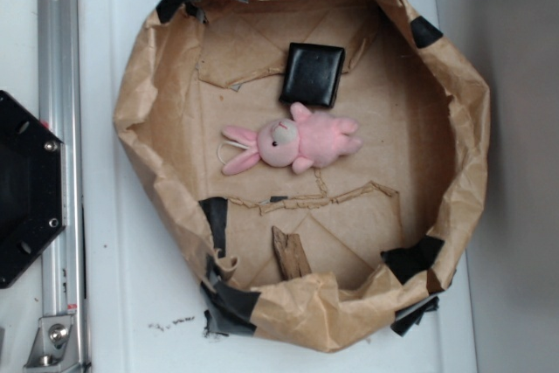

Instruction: Grab the wood chip.

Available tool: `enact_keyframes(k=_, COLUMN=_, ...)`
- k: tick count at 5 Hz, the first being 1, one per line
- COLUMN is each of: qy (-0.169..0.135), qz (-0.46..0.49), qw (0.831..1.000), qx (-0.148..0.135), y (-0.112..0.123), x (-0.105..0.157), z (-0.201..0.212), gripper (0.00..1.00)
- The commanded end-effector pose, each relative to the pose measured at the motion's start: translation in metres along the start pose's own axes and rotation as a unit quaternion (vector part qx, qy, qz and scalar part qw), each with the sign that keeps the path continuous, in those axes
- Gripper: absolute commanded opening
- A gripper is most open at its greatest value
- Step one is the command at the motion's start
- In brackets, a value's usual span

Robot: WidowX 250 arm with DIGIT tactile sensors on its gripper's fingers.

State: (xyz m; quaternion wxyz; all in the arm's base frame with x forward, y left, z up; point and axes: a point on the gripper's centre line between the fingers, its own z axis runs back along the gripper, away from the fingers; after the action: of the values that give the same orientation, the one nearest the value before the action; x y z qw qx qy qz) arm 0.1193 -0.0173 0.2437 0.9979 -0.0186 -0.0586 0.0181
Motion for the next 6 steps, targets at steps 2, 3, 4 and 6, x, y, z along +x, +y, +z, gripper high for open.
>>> enact_keyframes(k=2, qy=-0.005, qz=-0.06, qw=0.998, qx=0.0, y=-0.007, x=0.048, z=-0.017, gripper=1.0)
enact_keyframes(k=3, qy=-0.008, qz=-0.063, qw=0.998, qx=0.024, y=-0.009, x=0.097, z=-0.03, gripper=1.0)
enact_keyframes(k=4, qy=-0.008, qz=-0.118, qw=0.992, qx=0.046, y=-0.002, x=0.134, z=-0.058, gripper=1.0)
enact_keyframes(k=6, qy=0.018, qz=-0.359, qw=0.933, qx=0.018, y=-0.008, x=0.145, z=-0.109, gripper=1.0)
